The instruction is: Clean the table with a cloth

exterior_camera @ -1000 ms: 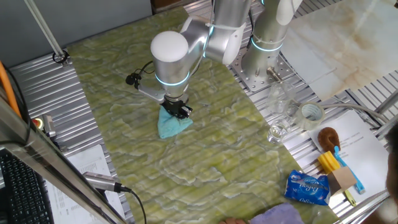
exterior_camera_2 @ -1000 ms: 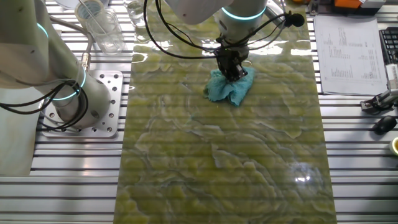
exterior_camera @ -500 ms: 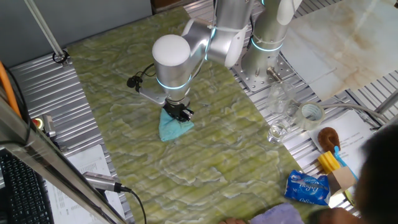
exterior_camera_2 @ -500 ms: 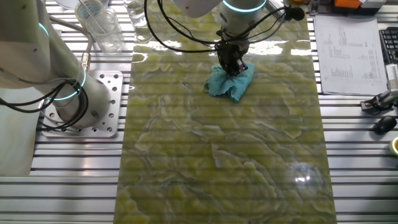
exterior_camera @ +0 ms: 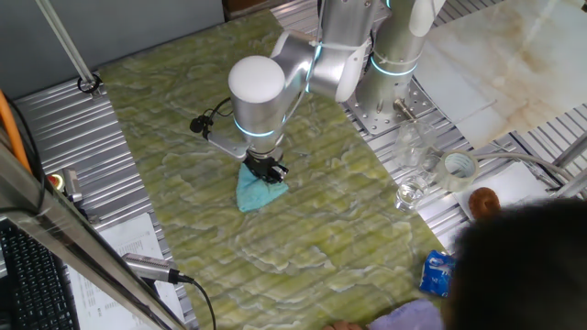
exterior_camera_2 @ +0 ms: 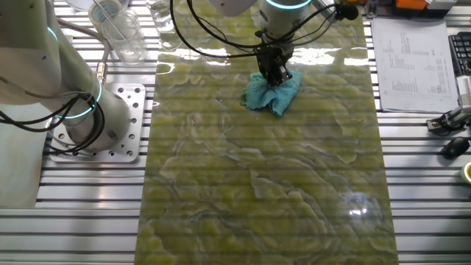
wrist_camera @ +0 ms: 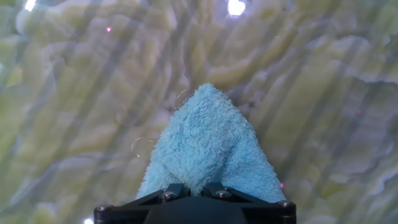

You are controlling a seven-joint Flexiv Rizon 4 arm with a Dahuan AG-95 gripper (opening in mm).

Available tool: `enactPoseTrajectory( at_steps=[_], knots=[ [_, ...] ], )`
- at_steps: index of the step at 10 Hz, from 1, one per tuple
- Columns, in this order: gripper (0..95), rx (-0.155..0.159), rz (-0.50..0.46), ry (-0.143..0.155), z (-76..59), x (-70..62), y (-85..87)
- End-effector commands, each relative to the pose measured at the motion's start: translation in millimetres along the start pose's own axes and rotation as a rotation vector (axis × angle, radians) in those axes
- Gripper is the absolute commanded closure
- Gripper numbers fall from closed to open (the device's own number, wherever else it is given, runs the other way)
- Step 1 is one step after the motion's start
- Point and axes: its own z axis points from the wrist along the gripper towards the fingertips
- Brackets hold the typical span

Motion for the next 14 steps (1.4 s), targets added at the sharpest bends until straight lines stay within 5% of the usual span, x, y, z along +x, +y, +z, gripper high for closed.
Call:
enactPoseTrajectory(
  at_steps=[1, 14],
  knots=[
    [95.0, 0.0, 0.01, 0.001, 0.0, -1.1, 3.1],
    [95.0, -0.037, 0.11, -0.009, -2.7, -10.2, 23.4]
  ],
)
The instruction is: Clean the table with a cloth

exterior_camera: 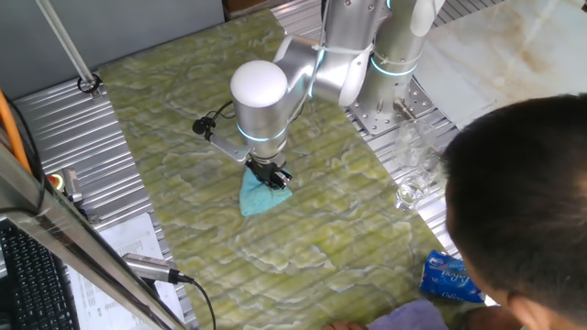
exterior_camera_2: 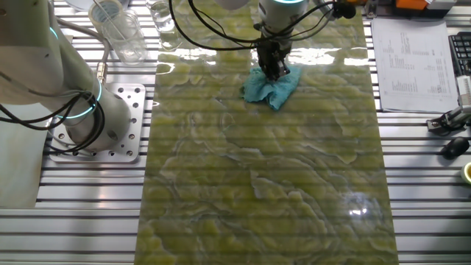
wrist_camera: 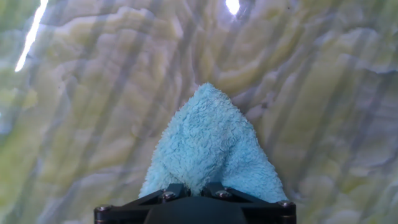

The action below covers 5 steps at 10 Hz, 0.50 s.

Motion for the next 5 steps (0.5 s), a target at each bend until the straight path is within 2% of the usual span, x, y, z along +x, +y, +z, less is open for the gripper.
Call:
enactPoseTrajectory(
  at_steps=[1, 3, 5],
  knots=[
    [95.0, -0.013, 0.022, -0.004, -1.2, -1.8, 4.1],
    [95.0, -0.035, 0.051, -0.012, -1.7, -2.9, 7.3],
    [95.0, -0.039, 0.058, -0.013, -1.0, -3.0, 7.8]
  ],
)
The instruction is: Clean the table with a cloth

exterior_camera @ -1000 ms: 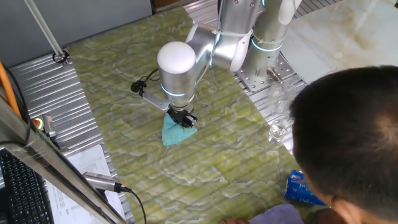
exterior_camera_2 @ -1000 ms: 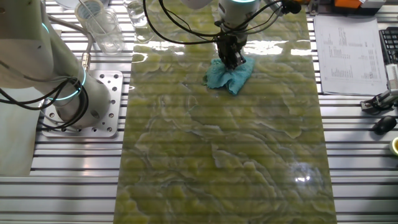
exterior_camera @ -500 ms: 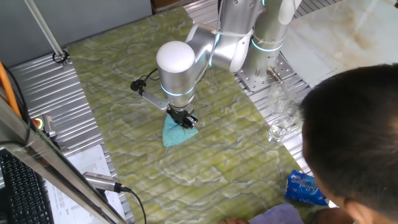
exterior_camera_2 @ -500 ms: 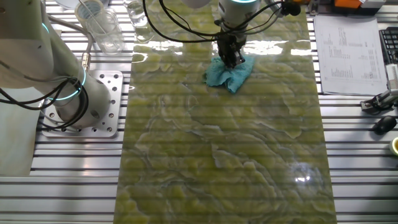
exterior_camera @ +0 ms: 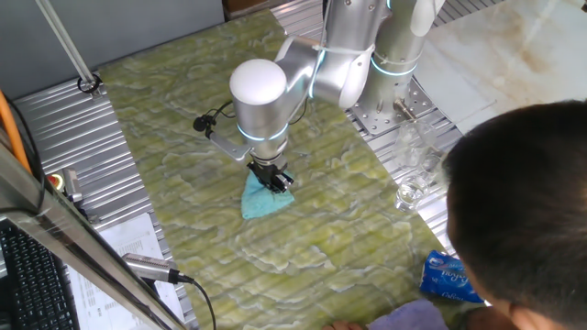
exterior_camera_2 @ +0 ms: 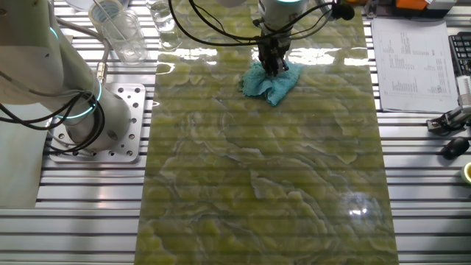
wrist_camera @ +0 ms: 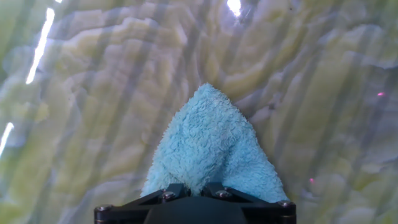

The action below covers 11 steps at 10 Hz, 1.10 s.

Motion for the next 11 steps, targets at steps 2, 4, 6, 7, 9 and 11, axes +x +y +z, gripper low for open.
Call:
enactPoseTrajectory(
  at_steps=[2, 4, 6, 7, 9, 11],
  knots=[
    [95.0, 0.005, -0.006, -0.003, 4.0, -0.6, -0.6],
    [95.0, 0.008, -0.011, -0.006, 7.7, -1.0, -2.5],
    [95.0, 0.01, -0.012, -0.007, 6.7, -2.0, -3.6],
    [95.0, 0.01, -0.013, -0.008, 6.7, -2.4, -4.2],
    [95.0, 0.012, -0.018, -0.013, 7.6, -4.9, -8.6],
    [95.0, 0.011, -0.018, -0.014, 8.1, -10.8, -12.5]
  ],
)
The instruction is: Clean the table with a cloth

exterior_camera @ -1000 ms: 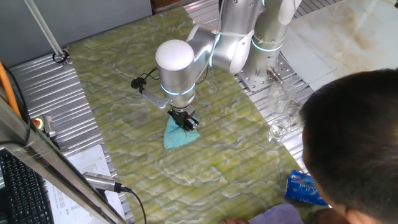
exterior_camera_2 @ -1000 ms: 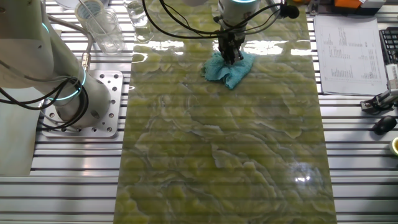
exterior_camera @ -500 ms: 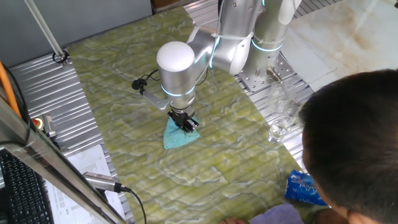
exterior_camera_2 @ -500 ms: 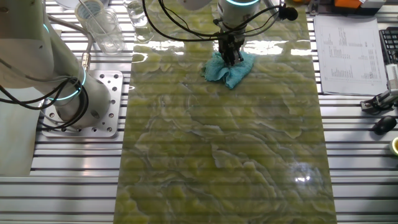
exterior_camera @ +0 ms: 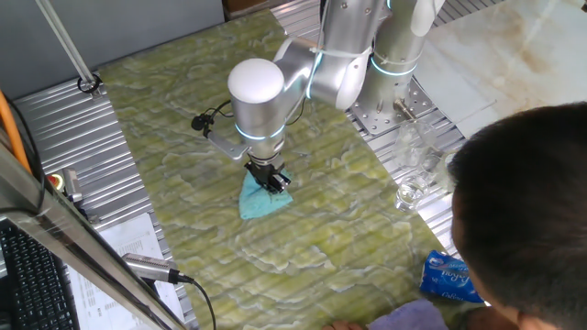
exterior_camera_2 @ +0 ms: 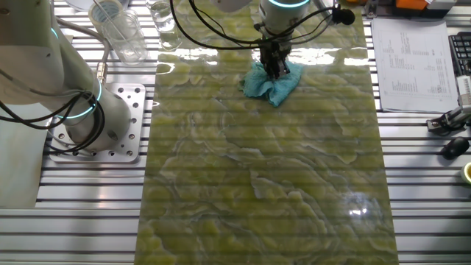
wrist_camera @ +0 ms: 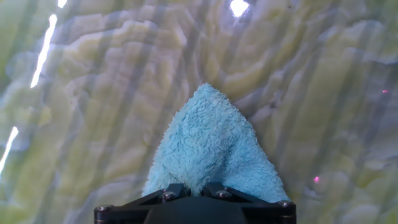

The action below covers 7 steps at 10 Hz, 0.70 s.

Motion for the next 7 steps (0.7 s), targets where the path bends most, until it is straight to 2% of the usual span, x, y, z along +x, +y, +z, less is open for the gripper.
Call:
enactPoseTrajectory(
  at_steps=[1, 7],
  knots=[
    [95.0, 0.001, 0.0, 0.009, -1.7, -4.4, -1.9],
    [95.0, 0.002, 0.0, 0.009, -0.5, -12.7, -11.7]
  ],
)
